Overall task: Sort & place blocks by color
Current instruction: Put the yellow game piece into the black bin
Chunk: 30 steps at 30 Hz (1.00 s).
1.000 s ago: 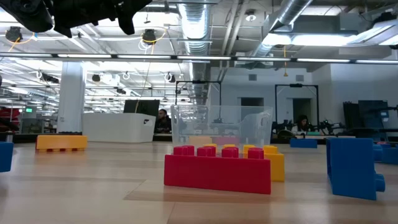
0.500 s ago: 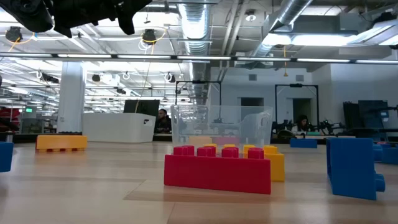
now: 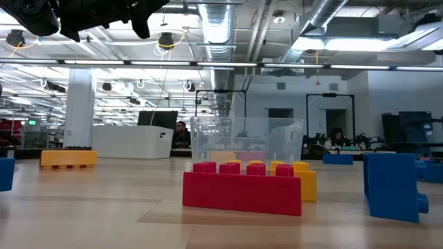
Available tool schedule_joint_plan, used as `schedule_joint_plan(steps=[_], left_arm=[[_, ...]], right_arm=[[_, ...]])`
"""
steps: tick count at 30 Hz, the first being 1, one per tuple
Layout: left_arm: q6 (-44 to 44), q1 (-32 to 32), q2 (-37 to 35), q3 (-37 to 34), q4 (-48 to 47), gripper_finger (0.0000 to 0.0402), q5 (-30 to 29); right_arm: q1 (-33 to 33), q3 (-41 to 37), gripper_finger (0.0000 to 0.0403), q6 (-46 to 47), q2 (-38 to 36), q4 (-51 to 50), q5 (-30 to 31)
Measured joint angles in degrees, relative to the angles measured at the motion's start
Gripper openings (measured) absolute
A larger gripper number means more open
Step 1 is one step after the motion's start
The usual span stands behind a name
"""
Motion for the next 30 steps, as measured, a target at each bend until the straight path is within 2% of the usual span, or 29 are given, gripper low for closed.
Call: schedule_joint_plan(steps=[5, 10, 11, 21, 23, 28, 30], left_arm=[[0.00, 0.00, 0.00, 0.00, -0.01, 0.0166, 0.00], [0.00, 0.00, 0.00, 0.00, -0.01, 0.0166, 0.00], [0.00, 0.00, 0.00, 0.00, -0.01, 0.0166, 0.00], [0.00, 0.00, 0.00, 0.00, -0.01, 0.0166, 0.00], [0.00, 0.00, 0.00, 0.00, -0.01, 0.0166, 0.00], [0.00, 0.00, 0.00, 0.00, -0.01, 0.0166, 0.00], [0.00, 0.00, 0.00, 0.00, -0.01, 0.0166, -0.02]], right_arm=[[1.13, 0.00, 0.0262, 0.17, 0.00, -0.28, 0.06], [1.08, 0.00, 0.0135, -0.16, 0.02, -0.20, -0.11], [1.06, 0.00, 0.0121, -0.44, 0.02, -0.02, -0.32], [1.06, 0.00, 0.0122, -1.44, 0.02, 0.83, -0.88], [1.07, 0.00, 0.0146, -0.92, 0.02, 0.32, -0.38], [0.93, 0.00, 0.0336, 1.26, 0.04, -0.84, 1.75], [0.54, 0.00, 0.0378, 1.93, 0.04, -1.65, 1.74]])
